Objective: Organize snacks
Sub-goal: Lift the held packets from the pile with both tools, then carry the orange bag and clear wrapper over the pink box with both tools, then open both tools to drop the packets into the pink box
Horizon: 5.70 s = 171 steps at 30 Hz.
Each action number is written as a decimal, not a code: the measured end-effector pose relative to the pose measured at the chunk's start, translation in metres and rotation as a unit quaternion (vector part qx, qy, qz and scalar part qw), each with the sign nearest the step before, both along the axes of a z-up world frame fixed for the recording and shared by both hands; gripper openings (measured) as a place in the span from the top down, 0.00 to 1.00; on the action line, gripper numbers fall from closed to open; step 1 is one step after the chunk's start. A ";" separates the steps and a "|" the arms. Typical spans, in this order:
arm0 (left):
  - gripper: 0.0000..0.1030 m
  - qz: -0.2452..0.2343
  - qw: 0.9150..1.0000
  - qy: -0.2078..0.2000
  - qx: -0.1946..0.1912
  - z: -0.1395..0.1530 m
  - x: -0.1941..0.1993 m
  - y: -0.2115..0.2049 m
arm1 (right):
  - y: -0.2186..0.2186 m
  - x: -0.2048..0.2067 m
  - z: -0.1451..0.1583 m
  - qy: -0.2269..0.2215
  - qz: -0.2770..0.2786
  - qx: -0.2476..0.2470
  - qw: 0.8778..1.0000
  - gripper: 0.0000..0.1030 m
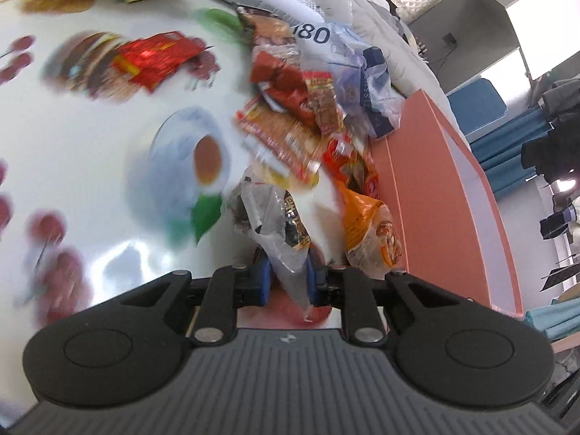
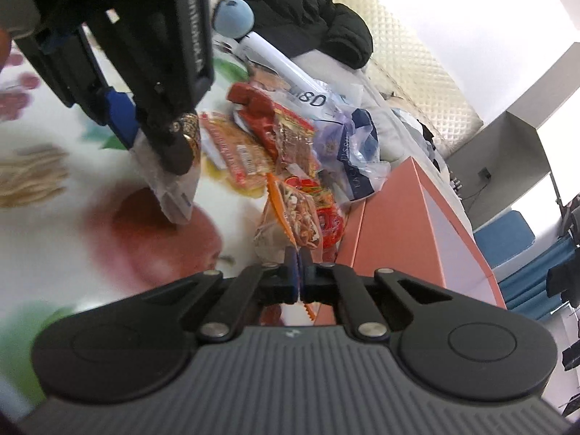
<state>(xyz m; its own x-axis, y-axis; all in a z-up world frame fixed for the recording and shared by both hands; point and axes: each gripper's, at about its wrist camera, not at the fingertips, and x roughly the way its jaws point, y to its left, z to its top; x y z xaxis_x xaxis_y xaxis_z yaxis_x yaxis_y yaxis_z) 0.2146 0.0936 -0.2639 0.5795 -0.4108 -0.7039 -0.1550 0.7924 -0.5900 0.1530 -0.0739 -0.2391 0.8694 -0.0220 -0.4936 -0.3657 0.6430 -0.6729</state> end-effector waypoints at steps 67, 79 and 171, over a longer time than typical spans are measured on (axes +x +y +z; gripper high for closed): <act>0.39 0.088 0.995 0.042 0.031 0.002 -0.083 -0.021 | -0.108 -0.008 0.001 0.246 -0.130 0.417 0.865 0.36; 0.56 0.061 0.991 0.036 0.115 0.003 -0.059 -0.041 | -0.122 -0.014 0.006 0.231 -0.143 0.407 0.872 0.42; 0.51 -0.171 0.960 -0.101 0.195 0.110 0.080 -0.270 | -0.296 0.069 0.094 0.099 -0.199 0.457 0.861 0.44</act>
<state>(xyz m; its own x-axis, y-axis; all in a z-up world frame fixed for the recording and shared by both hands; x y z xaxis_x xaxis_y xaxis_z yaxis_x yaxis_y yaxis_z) 0.2949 -0.1766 -0.1536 0.5982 -0.3299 -0.7303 0.2406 0.9432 -0.2289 0.2224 -0.3701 -0.1450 0.7801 0.1775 -0.5999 -0.0440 0.9721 0.2304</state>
